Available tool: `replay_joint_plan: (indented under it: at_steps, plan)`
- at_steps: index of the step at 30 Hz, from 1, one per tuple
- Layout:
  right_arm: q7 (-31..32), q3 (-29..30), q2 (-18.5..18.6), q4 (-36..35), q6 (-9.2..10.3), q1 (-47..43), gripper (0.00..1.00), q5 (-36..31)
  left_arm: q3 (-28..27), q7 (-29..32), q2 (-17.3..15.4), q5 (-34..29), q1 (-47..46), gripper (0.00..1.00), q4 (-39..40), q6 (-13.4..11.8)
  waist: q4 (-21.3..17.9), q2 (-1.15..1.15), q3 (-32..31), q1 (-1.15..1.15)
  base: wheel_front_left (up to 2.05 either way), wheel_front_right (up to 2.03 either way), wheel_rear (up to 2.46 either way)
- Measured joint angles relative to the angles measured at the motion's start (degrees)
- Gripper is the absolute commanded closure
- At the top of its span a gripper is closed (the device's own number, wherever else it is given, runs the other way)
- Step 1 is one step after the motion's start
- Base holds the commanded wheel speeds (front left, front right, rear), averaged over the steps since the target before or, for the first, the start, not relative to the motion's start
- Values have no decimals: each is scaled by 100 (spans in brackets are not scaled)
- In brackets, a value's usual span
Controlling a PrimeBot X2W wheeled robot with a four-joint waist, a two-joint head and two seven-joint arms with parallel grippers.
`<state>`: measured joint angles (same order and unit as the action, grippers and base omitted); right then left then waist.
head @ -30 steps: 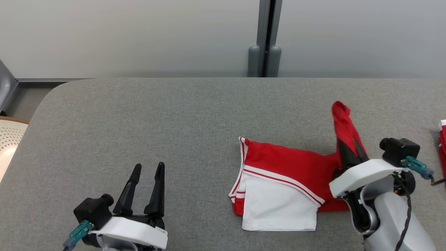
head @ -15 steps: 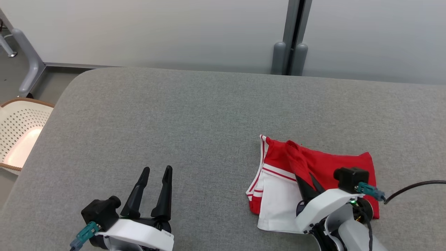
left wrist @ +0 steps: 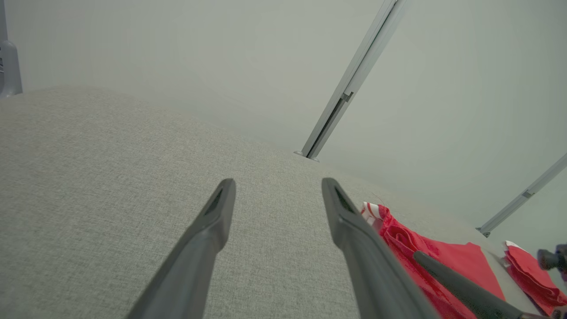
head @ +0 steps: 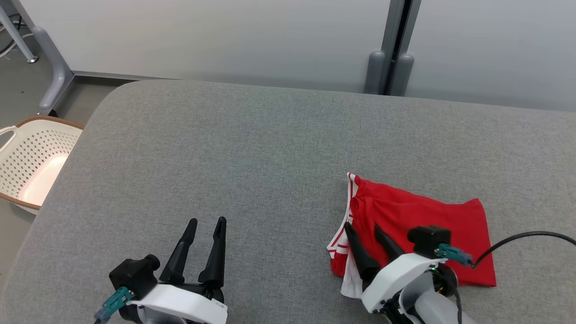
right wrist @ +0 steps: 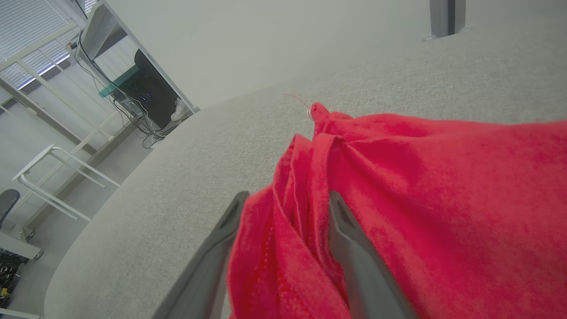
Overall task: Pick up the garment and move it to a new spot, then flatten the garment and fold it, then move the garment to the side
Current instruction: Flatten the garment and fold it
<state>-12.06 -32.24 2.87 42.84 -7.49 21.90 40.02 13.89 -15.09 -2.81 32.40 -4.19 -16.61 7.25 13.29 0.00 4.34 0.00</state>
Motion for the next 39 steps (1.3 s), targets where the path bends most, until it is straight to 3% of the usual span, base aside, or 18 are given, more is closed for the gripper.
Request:
replay_joint_plan:
  at_steps: [9, 15, 20, 23, 28, 33, 39]
  plan:
    - [146, -1071, -7, -337, 0, 105, 0, 803, -26, 0, 0, 34, -44, 0, -16, -9, -86, 0, 38, 0, 0, 0, 0]
    - [-59, -901, 43, -202, 0, 421, 0, 817, -116, 0, 1, 33, -64, 0, 26, -25, -248, 0, 2, 0, 0, 0, 0]
    - [-240, -650, 546, -214, 0, 661, 0, 203, -168, 0, 1, 13, -74, 0, 197, -25, -435, 0, -37, 0, 0, 0, 0]
    - [-279, -419, 902, -314, 0, 708, 0, -513, -213, 0, 0, 13, -91, 0, 318, -47, -565, 0, -55, 0, 0, 0, 0]
    - [-290, 648, 1185, -1055, 0, 357, 0, -1494, -288, 0, 1, 13, -90, 0, 458, -125, -777, 0, -98, 0, 0, 0, 0]
    - [-291, 1635, 1147, -1889, 0, -418, 0, -2274, -371, 0, 0, -68, -62, 0, 543, -175, -951, 0, -137, 0, 0, 0, 0]
    - [-290, 2499, 846, -2505, 1, -1215, 0, -2976, -410, 0, 3, -962, 13, 0, 759, -483, -1081, 0, -160, 0, 0, 0, 0]
